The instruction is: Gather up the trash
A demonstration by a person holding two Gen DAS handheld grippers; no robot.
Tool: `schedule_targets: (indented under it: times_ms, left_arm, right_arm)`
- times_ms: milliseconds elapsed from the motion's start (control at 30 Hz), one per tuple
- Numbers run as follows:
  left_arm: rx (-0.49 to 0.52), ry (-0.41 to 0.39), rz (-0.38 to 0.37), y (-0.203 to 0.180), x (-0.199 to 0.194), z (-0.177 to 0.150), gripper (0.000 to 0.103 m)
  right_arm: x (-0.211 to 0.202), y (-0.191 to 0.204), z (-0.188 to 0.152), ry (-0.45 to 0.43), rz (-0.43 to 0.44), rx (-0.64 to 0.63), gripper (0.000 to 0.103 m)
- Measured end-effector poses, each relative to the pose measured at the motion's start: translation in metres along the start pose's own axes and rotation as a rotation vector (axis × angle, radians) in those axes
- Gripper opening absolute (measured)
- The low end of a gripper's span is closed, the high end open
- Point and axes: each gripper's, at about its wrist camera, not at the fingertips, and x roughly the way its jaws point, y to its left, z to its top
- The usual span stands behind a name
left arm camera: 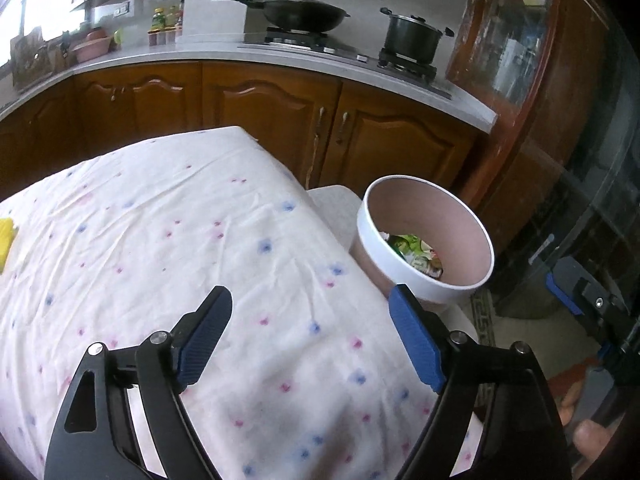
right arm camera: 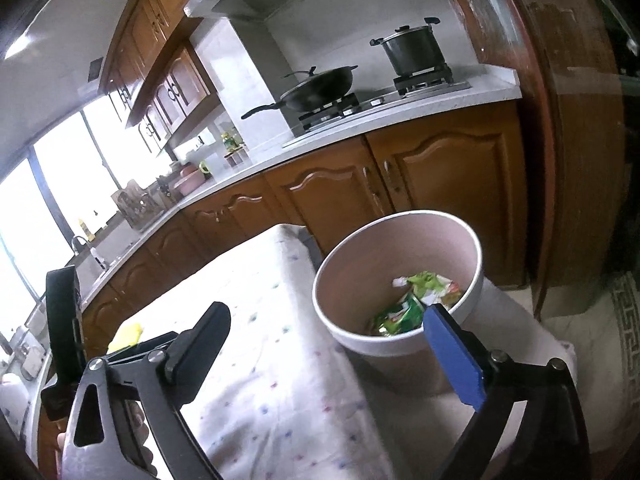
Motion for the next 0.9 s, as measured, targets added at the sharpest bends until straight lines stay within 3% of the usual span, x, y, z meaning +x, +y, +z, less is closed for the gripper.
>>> schedule_targets:
  times_ms: [367,567,667,800,900]
  left_arm:
    - [-0.070,-0.050,-0.015,0.025,-0.038,-0.035,0.088]
    - [-0.090,-0.118,-0.022,0.035,-0.067,-0.066,0.091]
    - [-0.090,-0.176,-0.011,0.038,-0.081,-0.080,0.092]
    - [-0.084,-0.325,0.028,0.040,-0.112,-0.103,0.102]
    - [-0.056,-0.437,0.083,0.038,-0.135,-0.111,0.103]
  right_arm:
    - [-0.021,0.014,-0.027,-0.030,0.013,0.030,0.100]
    - [-0.034,0.028,-0.057,-0.050,0.024,0.017,0.101]
    - [-0.041,0.036,-0.072,-0.078,0.019,-0.004,0.101]
    - [-0.056,0.051,-0.089,-0.159,-0.018,-0.081,0.103]
    - [-0.067,0.069,-0.098,-0.226,-0.046,-0.170,0.103]
